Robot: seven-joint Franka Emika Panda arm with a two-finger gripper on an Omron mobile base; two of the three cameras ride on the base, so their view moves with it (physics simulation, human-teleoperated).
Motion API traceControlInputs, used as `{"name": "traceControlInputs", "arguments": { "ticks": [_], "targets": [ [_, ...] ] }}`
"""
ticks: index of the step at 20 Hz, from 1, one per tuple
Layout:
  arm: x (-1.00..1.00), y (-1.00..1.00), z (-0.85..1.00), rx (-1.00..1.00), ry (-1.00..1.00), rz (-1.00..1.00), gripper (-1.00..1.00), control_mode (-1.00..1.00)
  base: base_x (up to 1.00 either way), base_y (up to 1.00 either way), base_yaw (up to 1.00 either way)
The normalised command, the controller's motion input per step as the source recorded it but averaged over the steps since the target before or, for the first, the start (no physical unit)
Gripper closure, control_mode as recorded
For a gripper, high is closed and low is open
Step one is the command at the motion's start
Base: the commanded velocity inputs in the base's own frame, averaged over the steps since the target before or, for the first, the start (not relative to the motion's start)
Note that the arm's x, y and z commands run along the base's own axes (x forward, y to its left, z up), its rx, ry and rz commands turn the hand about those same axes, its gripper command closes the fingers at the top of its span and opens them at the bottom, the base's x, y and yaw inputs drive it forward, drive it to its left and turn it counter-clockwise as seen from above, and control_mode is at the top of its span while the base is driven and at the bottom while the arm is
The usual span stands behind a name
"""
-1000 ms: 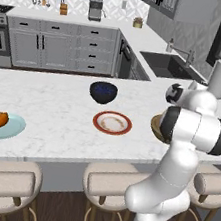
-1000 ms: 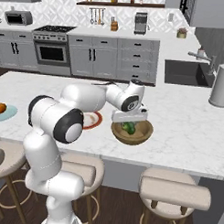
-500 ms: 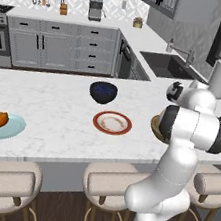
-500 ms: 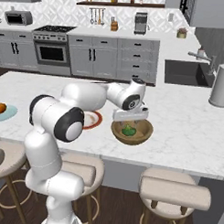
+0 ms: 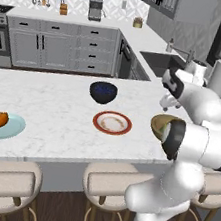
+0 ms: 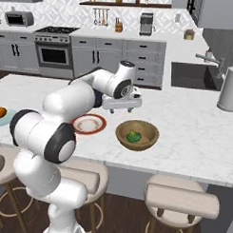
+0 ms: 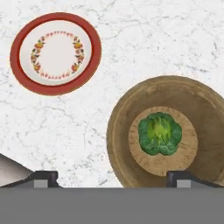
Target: Pick the chicken drumstick and broccoli from their plates and place them in the bowl. Then put the bowl in the fridge.
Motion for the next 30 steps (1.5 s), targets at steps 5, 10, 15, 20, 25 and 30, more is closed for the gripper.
{"name": "traceControlInputs", "arguments": {
  "ticks": [5,10,15,20,25,30],
  "targets": [
    [-0.69,0.95,0.33,0.0,-0.03,-0.28,-1.0,-1.0,0.0,0.0,0.0],
    [-0.87,0.51,0.06,0.04,0.01,-0.54,-1.0,-1.0,0.0,0.0,0.0],
    [-1.0,0.25,0.01,0.0,0.0,-0.34,-1.0,-1.0,0.0,0.0,0.0],
    [-1.0,0.36,0.0,0.0,0.0,-0.03,-1.0,-1.0,0.0,0.0,0.0],
    [-0.84,0.24,-0.01,0.0,0.0,0.12,-1.0,-1.0,0.0,0.0,0.0],
    [-0.08,0.01,-0.03,0.0,0.0,0.05,-1.0,-1.0,0.0,0.0,0.0]
  ]
}}
